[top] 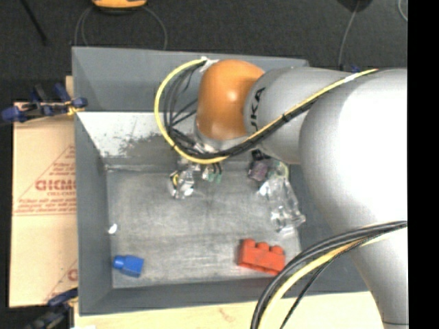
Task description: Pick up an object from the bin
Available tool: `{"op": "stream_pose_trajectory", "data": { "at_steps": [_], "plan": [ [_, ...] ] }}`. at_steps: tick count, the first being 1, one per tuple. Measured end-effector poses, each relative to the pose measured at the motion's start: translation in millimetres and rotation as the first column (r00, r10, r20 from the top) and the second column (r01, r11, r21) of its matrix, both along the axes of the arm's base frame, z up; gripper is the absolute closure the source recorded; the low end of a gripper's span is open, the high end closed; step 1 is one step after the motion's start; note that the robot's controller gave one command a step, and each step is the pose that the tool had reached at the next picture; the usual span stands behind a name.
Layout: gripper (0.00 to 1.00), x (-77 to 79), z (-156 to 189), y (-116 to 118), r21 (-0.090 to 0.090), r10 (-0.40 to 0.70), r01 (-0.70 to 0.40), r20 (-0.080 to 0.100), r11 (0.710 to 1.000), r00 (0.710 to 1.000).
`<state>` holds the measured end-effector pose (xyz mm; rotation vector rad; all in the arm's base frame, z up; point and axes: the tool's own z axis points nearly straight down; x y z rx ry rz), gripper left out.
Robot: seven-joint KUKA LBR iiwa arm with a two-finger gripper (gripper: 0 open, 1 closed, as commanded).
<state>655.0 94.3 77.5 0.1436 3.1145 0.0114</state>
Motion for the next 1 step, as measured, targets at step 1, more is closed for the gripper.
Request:
{"op": "stream_pose_trajectory", "data": {
  "at_steps": [1],
  "plan": [
    [1.00, -7.3, 138.0, 0.1, -0.003, 0.002, -0.002, -0.011, 1.000, 1.000]
  ]
}}
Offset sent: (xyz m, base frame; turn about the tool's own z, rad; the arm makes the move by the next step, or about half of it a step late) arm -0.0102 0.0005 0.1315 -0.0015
